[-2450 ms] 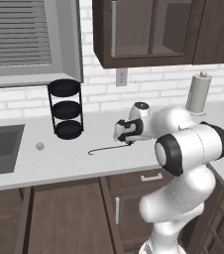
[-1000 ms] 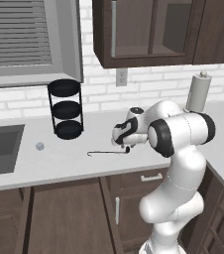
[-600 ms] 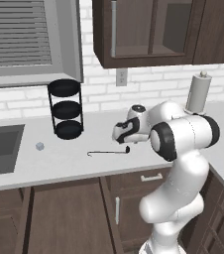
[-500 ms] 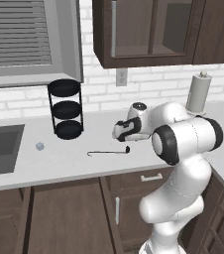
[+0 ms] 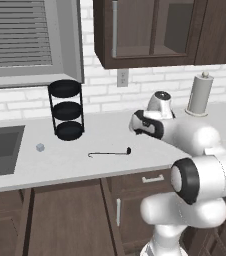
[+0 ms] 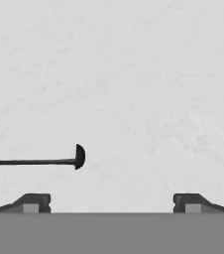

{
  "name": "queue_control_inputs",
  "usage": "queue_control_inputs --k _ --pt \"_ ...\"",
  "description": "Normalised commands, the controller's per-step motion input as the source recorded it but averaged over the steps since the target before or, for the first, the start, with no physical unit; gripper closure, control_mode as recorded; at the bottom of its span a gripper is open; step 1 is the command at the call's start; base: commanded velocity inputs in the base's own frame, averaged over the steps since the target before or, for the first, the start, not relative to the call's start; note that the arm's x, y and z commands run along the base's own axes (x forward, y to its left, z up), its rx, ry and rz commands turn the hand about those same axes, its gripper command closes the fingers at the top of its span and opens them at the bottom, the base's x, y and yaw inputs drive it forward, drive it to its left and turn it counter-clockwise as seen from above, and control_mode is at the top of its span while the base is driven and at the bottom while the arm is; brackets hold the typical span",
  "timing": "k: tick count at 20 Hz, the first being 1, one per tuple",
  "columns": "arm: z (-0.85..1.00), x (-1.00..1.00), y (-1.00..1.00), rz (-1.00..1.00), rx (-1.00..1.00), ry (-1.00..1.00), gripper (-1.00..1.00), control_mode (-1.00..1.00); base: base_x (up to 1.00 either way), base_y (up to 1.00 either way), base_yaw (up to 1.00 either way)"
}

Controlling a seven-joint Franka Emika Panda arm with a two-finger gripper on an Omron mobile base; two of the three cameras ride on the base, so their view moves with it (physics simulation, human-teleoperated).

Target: Pick the ladle from the drawer and place it on the counter.

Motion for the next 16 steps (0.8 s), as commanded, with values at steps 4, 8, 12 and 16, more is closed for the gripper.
queue_control_inputs --k 4,8,12,16 --pt "0.54 -0.83 -0.45 0.0 -0.04 -0.03 -1.0 -1.0 0.0 0.0 0.0" --pt "0.36 -0.67 -0.06 -0.05 -0.13 -0.07 -1.0 -1.0 0.0 0.0 0.0" --pt "0.48 -0.37 0.0 -0.05 -0.13 -0.05 -1.0 -1.0 0.0 0.0 0.0" --pt "0.65 -0.14 0.0 0.0 -0.01 -0.04 -1.0 -1.0 0.0 0.0 0.0"
